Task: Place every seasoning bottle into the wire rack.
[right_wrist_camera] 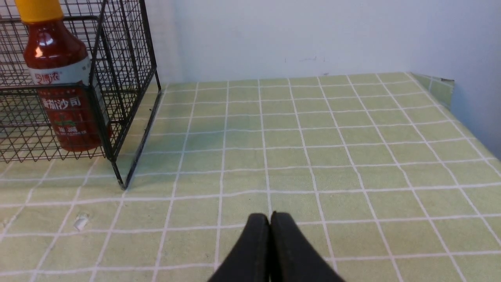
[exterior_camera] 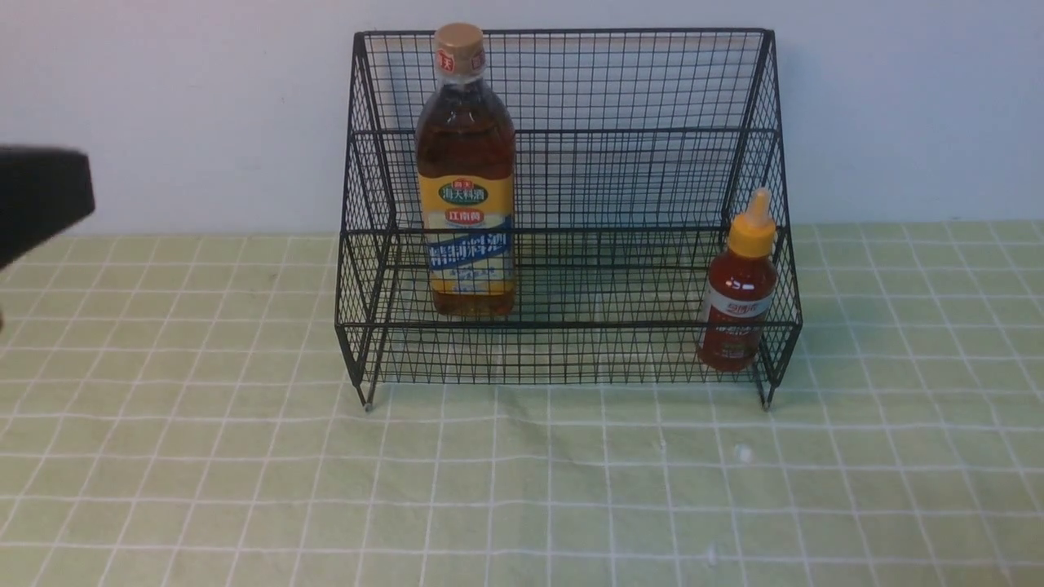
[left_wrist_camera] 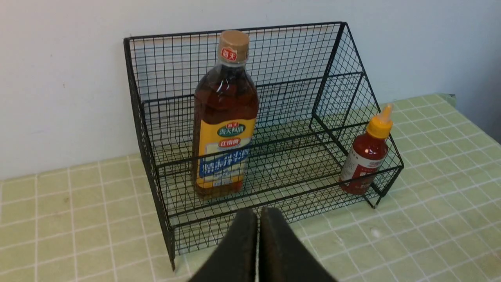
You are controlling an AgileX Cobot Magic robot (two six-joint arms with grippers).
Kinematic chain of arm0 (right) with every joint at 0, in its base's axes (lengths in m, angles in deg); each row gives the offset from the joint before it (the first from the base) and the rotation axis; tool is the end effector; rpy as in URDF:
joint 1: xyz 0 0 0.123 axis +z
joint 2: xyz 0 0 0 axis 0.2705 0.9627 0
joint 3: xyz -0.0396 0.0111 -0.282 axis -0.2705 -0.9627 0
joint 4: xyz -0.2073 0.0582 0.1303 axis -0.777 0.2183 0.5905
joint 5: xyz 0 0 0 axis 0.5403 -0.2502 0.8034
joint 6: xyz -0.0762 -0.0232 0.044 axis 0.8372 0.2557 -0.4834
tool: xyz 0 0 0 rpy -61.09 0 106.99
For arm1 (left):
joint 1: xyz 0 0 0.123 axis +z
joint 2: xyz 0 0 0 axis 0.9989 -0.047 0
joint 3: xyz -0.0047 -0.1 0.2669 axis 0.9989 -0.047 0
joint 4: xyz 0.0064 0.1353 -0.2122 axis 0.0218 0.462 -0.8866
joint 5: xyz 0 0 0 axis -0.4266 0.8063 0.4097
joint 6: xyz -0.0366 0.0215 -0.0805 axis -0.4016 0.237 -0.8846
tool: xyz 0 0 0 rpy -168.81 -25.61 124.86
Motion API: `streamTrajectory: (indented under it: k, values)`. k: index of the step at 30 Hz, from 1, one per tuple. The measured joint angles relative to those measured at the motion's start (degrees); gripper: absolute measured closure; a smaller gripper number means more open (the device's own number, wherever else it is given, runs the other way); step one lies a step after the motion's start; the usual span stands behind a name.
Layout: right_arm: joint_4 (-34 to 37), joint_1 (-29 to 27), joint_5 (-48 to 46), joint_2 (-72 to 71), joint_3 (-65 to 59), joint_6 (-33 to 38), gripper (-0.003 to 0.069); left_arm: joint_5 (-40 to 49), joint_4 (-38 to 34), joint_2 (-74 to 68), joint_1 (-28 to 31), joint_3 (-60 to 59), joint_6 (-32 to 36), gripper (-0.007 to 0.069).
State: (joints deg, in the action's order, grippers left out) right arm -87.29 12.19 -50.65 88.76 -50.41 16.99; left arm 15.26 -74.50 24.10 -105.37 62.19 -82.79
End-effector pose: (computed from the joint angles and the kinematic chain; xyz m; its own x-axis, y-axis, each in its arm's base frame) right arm 0.0518 -0.0049 0.1726 -0.2964 0.0861 -0.9512 0.0987 0.9934 0.0592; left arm 0.0962 -0.0452 0.4185 -0.3612 -0.0310 -0.9320 0.3886 0.9035 -0.1807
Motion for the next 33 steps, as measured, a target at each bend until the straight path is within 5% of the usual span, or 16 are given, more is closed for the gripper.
streamTrajectory:
  k: [17, 25, 33]
  values:
    - [0.0, 0.0, 0.0, 0.0, 0.0, 0.0, 0.0673, -2.07, -0.32, 5.82, 0.0, -5.52, 0.88, 0.0631]
    - [0.0, 0.0, 0.0, 0.0, 0.0, 0.0, 0.0673, -7.44, 5.83, 14.61, 0.21, -12.33, 1.09, 0.0631]
    - [0.0, 0.0, 0.0, 0.0, 0.0, 0.0, 0.0673, -16.72, 9.23, 29.21, 9.71, -32.6, 1.47, 0.0631]
